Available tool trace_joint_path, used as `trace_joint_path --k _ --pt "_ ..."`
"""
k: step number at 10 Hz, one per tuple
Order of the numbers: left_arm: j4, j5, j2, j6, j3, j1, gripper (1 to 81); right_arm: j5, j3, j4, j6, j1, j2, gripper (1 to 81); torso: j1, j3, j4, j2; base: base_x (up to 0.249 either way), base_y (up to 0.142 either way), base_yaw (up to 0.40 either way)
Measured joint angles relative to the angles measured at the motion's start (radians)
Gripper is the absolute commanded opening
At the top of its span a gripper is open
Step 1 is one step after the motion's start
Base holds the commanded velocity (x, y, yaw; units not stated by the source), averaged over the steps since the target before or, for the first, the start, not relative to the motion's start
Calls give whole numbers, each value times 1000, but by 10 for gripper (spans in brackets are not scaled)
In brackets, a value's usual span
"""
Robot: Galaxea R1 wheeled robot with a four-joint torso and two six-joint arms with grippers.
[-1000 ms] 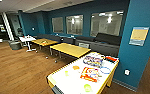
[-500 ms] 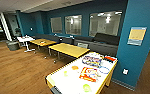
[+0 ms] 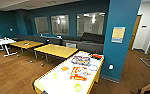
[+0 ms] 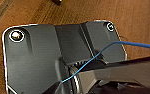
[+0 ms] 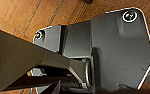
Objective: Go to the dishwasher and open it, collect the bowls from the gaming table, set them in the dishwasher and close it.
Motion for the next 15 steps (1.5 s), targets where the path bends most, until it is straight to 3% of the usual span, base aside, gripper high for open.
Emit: trace_joint_path --k 1,4,15 --pt "0 0 3 0 1 1 811 0 0 0 0 0 0 811 0 0 0 0 0 0 -342" --pt "0 -10 2 0 -1 -4 811 -4 2 -1 0 -10 3 811 0 0 0 0 0 -172 0" --pt "-1 -7 6 0 0 3 811 2 1 -4 0 0 -1 811 0 0 0 0 -24 6 0"
